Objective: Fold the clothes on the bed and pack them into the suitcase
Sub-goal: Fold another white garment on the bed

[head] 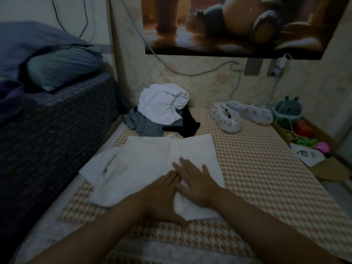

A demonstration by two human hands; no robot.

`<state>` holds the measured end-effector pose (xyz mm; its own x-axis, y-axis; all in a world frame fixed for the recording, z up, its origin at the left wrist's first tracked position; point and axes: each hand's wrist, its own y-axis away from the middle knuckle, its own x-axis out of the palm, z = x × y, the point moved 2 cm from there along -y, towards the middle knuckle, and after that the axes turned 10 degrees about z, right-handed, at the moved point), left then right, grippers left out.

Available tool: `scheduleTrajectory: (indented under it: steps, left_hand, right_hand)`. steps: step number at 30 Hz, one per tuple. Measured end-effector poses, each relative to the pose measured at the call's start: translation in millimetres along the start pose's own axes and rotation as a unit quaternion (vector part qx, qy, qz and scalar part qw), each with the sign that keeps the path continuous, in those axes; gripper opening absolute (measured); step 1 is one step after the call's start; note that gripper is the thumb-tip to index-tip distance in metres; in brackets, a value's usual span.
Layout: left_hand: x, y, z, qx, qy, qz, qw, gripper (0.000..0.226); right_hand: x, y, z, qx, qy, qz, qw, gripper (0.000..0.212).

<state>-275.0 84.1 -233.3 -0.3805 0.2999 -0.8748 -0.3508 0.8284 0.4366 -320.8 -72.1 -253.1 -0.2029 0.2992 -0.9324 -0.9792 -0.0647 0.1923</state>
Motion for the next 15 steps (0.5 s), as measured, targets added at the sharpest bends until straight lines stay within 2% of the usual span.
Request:
scheduleTrajectory:
  steps: [2,4,6,8,9,12,15]
  left_hand:
    - [-4,13,2,-0.015,0.036,0.022,0.999,0.124]
    - [-13,26,14,-0.043,0.1,0.01,0.994,0.106]
    - [-25,40,32,-0.054,0.172,-0.075,0.981,0.068]
    - [-37,55,59,-0.08,0.193,-0.198,0.958,0.037]
    - [-40,62,75,-0.106,0.192,-0.251,0.943,0.029]
    - [-32,78,129,-0.21,0.18,-0.329,0.903,0.022]
    - [-16,90,173,-0.313,0.211,-0.308,0.873,0.027]
  right_hand:
    - [3,3,5,-0.01,0.034,0.026,0.999,0.097]
    - [-2,1,7,0.003,0.054,0.037,0.998,0.108]
    - [-12,-6,18,0.01,0.064,0.018,0.998,0.096]
    - [-22,-19,37,-0.002,0.064,-0.024,0.998,0.065]
    - [-26,-30,48,-0.021,0.066,-0.049,0.996,0.055]
    - [-33,-70,88,-0.092,0.065,-0.076,0.991,0.047]
    - [-31,-114,126,-0.114,0.039,-0.053,0.991,0.045]
